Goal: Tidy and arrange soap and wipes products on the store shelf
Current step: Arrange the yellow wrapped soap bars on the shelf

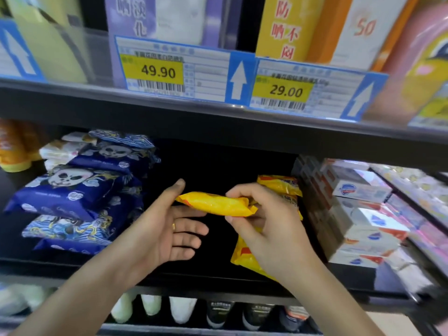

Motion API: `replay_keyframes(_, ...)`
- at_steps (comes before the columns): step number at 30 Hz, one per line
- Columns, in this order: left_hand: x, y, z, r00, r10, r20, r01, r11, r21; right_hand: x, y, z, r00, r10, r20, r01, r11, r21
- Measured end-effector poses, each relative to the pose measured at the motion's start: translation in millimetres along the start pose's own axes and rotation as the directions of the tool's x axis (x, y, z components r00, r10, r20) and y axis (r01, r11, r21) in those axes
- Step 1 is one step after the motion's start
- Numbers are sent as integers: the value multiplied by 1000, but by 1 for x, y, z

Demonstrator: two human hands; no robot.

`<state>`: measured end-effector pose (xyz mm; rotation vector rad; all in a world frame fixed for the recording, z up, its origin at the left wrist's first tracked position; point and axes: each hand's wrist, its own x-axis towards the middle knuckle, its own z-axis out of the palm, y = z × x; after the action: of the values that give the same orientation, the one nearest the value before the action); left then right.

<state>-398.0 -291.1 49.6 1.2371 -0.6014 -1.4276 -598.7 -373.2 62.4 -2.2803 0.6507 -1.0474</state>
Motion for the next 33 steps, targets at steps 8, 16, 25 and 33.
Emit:
replay_keyframes(8,-9,15,0,991,-45,128,47,999,-15,-4,3,-4,993,-120,-11,120,993,-13)
replay_keyframes(16,-13,2,5,990,135,32,-137,986,97,-20,7,1,998,-69,-15,67,995,-80)
replay_keyframes(25,-27,-4,5,913,399,82,-405,871,276,-21,0,-19,961,265,-73,-239,937,256)
replay_keyframes(33,-33,-11,8,813,573,104,-578,772,266,-14,-13,-33,876,465,125,-482,849,216)
